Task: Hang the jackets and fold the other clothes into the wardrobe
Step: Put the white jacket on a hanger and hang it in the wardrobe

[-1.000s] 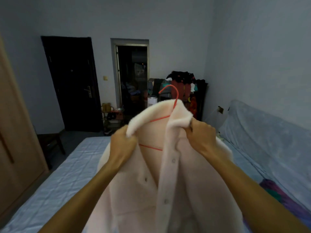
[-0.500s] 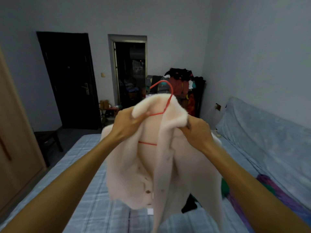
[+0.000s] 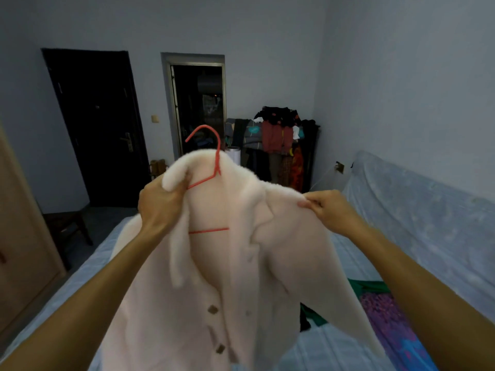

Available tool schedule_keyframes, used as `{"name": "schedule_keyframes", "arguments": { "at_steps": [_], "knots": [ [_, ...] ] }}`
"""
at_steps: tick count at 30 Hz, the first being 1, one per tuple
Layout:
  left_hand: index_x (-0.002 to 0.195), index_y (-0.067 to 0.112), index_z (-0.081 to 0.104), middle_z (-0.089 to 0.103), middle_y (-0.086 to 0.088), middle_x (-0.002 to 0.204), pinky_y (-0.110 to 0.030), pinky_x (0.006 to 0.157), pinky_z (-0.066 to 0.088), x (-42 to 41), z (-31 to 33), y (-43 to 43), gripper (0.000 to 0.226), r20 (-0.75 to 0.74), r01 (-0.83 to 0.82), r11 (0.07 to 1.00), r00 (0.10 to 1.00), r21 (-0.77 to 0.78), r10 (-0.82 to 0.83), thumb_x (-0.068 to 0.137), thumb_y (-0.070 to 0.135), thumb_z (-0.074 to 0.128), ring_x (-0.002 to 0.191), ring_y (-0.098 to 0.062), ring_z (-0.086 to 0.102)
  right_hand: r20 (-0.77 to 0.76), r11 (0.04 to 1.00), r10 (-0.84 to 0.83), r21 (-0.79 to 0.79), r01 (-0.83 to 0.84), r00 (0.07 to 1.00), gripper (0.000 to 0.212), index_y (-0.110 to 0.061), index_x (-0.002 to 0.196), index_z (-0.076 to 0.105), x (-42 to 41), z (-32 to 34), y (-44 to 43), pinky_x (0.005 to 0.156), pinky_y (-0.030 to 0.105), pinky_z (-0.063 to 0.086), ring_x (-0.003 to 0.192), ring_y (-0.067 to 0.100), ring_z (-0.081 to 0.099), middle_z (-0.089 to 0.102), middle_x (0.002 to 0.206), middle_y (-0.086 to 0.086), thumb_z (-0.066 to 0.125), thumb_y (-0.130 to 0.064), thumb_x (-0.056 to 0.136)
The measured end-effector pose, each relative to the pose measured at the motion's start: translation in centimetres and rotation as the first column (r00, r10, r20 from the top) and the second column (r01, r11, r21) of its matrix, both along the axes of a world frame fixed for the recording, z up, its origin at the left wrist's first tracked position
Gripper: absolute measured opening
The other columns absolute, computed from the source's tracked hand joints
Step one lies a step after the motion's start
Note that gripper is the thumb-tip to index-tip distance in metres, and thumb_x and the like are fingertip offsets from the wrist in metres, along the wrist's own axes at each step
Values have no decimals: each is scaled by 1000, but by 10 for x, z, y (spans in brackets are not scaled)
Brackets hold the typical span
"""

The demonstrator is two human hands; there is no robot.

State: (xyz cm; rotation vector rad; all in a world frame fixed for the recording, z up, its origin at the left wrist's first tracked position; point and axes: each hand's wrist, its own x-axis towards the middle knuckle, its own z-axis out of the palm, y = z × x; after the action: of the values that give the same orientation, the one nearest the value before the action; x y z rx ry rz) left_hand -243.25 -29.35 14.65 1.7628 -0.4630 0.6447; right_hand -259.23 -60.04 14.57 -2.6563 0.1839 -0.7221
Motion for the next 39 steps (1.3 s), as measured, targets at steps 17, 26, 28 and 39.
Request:
{"name": "schedule_keyframes", "arguments": {
  "at_steps": [17,26,28,39],
  "knots": [
    [95,27,65,67,5,86,-35,73,54,-22,11,-18,19,13,43,993,999,-113,-42,87,44,62,81,-12,64,50,948,149,-292,-128,988,34,-22,127,47,33,34,74,81,38,46,96,23,60,63,110,1,39,-39,98],
    [121,24,41,55,1,102,-41,81,49,-19,6,9,52,-43,74,949,997,308,-64,87,63,44,90,-20,56,195,976,-38,-205,79,980,59,-20,139,45,37,16,104,69,38,43,80,36,62,69,90,13,24,-35,86],
    [126,24,40,52,-2,110,-44,83,49,-18,3,23,59,-22,49,944,999,325,-44,86,67,38,94,-21,54,221,982,-52,-166,90,974,50,-19,137,47,36,14,113,67,36,42,77,35,62,69,87,13,28,-31,92],
    [125,17,47,51,-2,115,-27,71,41,-35,16,104,46,80,-74,933,996,353,49,94,50,41,92,-13,51,220,965,-87,-222,137,972,30,-19,120,57,45,33,204,67,36,43,78,32,63,69,89,9,37,-25,98]
  ]
}}
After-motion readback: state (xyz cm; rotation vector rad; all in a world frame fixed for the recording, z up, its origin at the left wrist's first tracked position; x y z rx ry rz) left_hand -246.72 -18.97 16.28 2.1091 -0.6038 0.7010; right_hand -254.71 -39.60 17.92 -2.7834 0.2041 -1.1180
